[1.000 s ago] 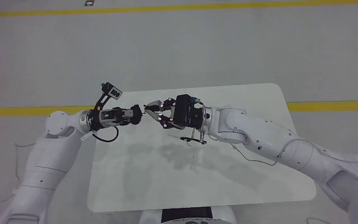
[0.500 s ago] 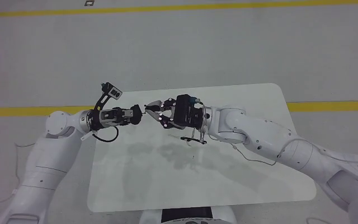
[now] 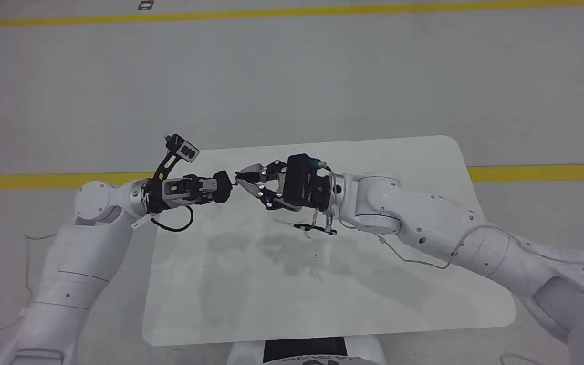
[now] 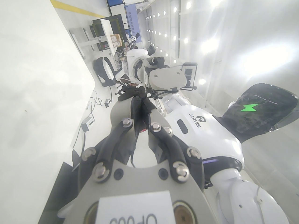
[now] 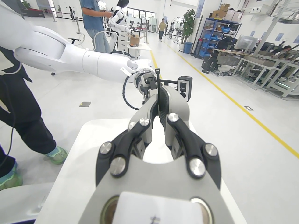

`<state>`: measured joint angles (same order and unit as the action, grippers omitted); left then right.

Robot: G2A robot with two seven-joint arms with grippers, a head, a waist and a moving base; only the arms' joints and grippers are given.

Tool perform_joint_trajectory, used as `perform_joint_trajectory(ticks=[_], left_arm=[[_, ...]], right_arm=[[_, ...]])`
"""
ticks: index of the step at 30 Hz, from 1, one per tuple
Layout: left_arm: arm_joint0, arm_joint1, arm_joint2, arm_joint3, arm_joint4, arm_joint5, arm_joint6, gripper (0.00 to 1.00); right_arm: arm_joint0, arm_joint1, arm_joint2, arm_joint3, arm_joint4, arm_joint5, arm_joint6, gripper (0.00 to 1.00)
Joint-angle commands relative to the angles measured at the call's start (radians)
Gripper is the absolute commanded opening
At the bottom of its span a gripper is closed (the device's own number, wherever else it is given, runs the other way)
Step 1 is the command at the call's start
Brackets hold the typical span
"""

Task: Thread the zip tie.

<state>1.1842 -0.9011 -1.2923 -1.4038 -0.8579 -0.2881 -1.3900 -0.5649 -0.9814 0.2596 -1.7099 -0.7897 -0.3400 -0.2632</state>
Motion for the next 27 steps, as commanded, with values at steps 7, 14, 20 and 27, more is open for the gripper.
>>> perform_joint_trajectory(ticks=[7,14,20,27], left_arm=[[0.0,0.0,0.0,0.0,0.0,0.0,0.0,0.0],[0.0,0.0,0.0,0.0,0.0,0.0,0.0,0.0],[0.0,0.0,0.0,0.0,0.0,0.0,0.0,0.0],[0.0,0.0,0.0,0.0,0.0,0.0,0.0,0.0]], right_arm=[[0.005,-0.004,-0.006,0.012,0.003,0.0,-0.001,0.0],[0.008,-0.006,-0.006,0.013,0.005,0.0,-0.004,0.0],[0.011,-0.005,-0.003,0.009,0.001,0.0,-0.016,0.0],[0.012,-0.003,-0.011,0.012,0.003,0.0,-0.019,0.0]])
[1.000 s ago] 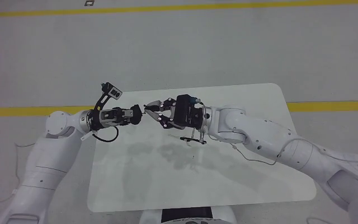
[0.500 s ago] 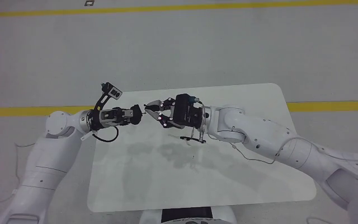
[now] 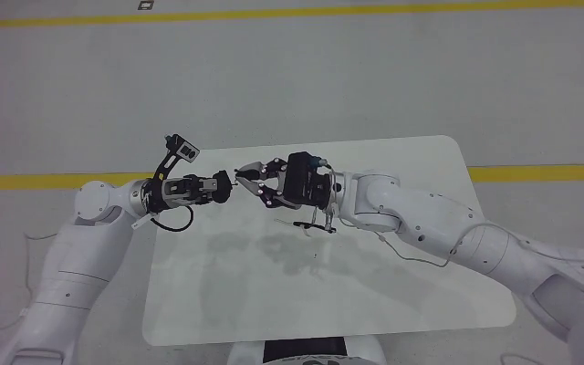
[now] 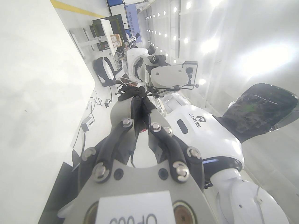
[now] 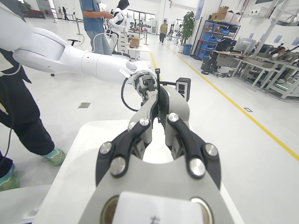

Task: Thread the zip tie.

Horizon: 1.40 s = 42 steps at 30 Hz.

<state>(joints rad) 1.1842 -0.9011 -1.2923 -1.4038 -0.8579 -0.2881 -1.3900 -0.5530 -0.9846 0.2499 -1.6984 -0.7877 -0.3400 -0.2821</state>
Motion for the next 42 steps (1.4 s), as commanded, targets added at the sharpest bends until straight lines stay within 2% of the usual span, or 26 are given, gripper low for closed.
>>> perform_joint_trajectory(ticks=[1,42], left_arm=[[0.0,0.0,0.0,0.0,0.0,0.0,0.0,0.0],[0.0,0.0,0.0,0.0,0.0,0.0,0.0,0.0]], right_arm=[[0.001,0.0,-0.002,0.001,0.001,0.0,0.0,0.0],[0.018,0.002,-0.028,0.012,0.002,0.0,-0.028,0.0]])
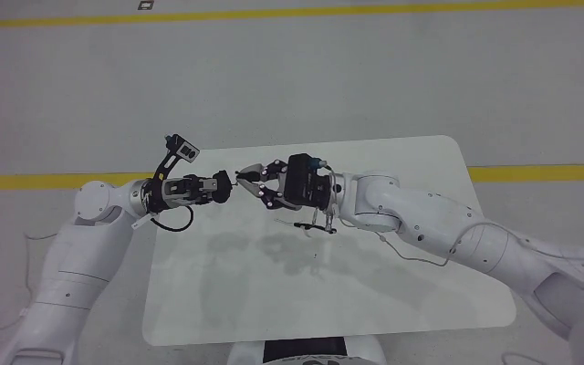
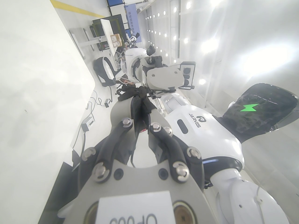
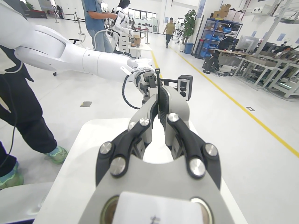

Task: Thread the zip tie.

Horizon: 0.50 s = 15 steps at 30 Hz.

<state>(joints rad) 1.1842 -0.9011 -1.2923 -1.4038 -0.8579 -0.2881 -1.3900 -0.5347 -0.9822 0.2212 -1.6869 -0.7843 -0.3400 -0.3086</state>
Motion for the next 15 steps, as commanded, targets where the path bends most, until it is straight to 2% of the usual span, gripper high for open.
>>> perform_joint_trajectory(ticks=[1,12,15], left_arm=[[0.0,0.0,0.0,0.0,0.0,0.0,0.0,0.0],[0.0,0.0,0.0,0.0,0.0,0.0,0.0,0.0],[0.0,0.0,0.0,0.0,0.0,0.0,0.0,0.0]], right_arm=[[0.0,0.0,0.001,0.0,-0.003,0.0,-0.004,0.0],[0.005,0.0,-0.007,-0.003,0.0,0.0,-0.009,0.0],[0.009,0.001,0.004,-0.001,-0.01,0.0,-0.039,0.0]])
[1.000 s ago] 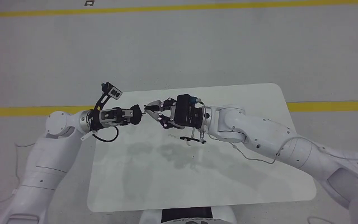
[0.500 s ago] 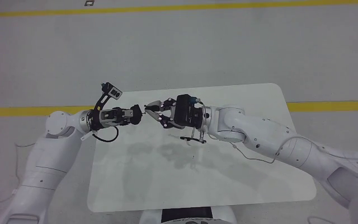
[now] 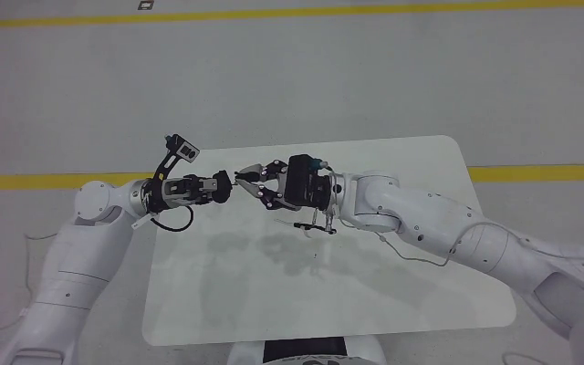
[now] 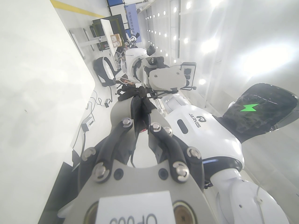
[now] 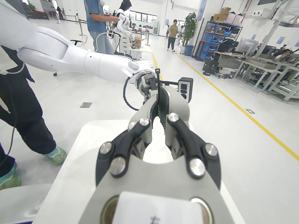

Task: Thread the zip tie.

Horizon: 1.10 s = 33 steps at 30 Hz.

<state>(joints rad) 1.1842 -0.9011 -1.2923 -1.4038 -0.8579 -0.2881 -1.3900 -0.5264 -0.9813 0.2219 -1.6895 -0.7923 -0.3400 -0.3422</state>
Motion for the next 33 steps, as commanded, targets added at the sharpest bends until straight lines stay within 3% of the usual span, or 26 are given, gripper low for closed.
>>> perform_joint_trajectory(ticks=[1,11,15,23,28,33], left_arm=[[0.0,0.0,0.0,0.0,0.0,0.0,0.0,0.0],[0.0,0.0,0.0,0.0,0.0,0.0,0.0,0.0],[0.0,0.0,0.0,0.0,0.0,0.0,0.0,0.0],[0.0,0.0,0.0,0.0,0.0,0.0,0.0,0.0],[0.0,0.0,0.0,0.0,0.0,0.0,0.0,0.0],[0.0,0.0,0.0,0.0,0.0,0.0,0.0,0.0]], right_arm=[[0.0,0.0,0.003,0.001,-0.002,0.0,-0.005,0.0],[-0.004,0.001,0.008,0.0,-0.005,0.002,-0.004,0.0],[-0.013,0.012,0.026,-0.024,-0.068,0.0,-0.035,0.0],[0.063,0.04,-0.052,-0.024,-0.127,0.0,-0.158,0.0],[0.064,0.031,-0.052,-0.009,-0.151,0.0,-0.182,0.0],[0.064,0.002,-0.052,0.026,-0.154,0.0,-0.177,0.0]])
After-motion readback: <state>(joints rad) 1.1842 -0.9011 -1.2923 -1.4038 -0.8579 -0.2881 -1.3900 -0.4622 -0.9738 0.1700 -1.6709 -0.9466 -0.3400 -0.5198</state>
